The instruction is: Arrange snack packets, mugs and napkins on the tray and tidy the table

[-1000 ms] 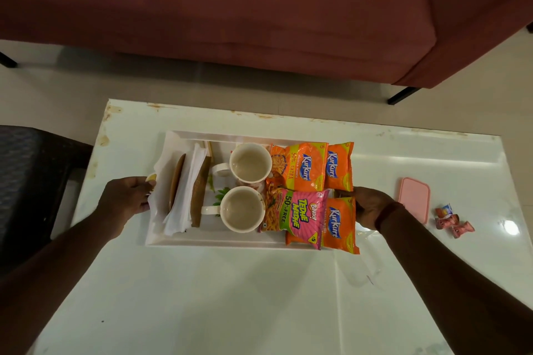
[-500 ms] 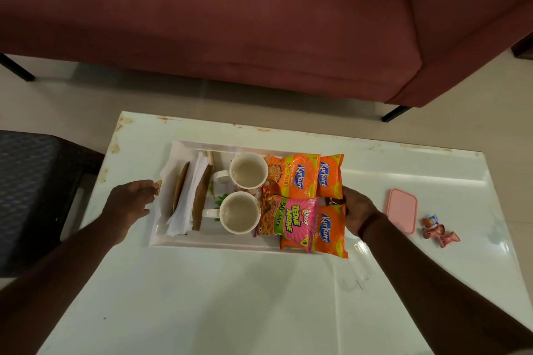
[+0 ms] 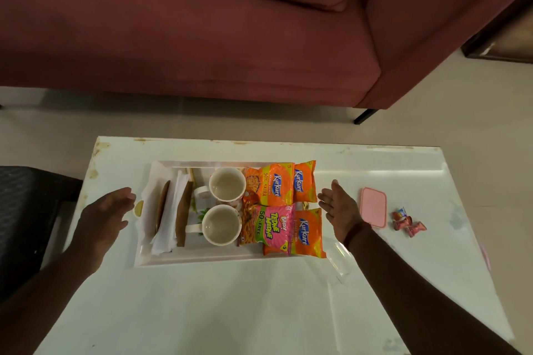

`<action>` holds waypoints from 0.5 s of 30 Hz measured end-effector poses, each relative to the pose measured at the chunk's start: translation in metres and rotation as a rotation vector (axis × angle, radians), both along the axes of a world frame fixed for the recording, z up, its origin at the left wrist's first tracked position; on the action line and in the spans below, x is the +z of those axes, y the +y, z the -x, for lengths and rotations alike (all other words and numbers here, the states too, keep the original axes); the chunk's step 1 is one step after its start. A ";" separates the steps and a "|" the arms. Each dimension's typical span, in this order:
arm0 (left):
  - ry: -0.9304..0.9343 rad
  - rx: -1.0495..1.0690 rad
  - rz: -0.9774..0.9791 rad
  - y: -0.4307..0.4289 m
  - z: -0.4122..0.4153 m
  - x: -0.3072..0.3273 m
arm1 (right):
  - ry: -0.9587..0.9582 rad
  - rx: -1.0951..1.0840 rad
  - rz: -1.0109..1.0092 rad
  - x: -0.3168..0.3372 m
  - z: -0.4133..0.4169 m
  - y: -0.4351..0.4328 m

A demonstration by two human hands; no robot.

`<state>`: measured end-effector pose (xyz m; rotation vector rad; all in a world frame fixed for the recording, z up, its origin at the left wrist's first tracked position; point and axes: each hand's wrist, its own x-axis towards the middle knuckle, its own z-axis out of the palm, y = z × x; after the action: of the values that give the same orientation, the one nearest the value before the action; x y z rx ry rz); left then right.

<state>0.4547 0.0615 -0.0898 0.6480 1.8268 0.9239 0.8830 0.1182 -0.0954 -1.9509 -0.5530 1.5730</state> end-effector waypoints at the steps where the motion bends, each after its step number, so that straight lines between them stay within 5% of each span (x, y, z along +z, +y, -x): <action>1: 0.031 -0.013 -0.020 0.000 -0.006 0.005 | -0.023 0.007 -0.025 0.004 -0.002 -0.003; 10: 0.397 -0.066 -0.202 -0.031 -0.108 0.056 | -0.157 -0.063 -0.345 0.037 -0.042 -0.043; 15: 0.378 -0.059 -0.211 -0.062 -0.212 0.065 | -0.267 -0.009 -0.441 0.039 -0.090 -0.071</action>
<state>0.6671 -0.0009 -0.0243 1.0616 2.0404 1.0148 0.9733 0.0470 -0.0563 -1.8187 -0.9120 1.0724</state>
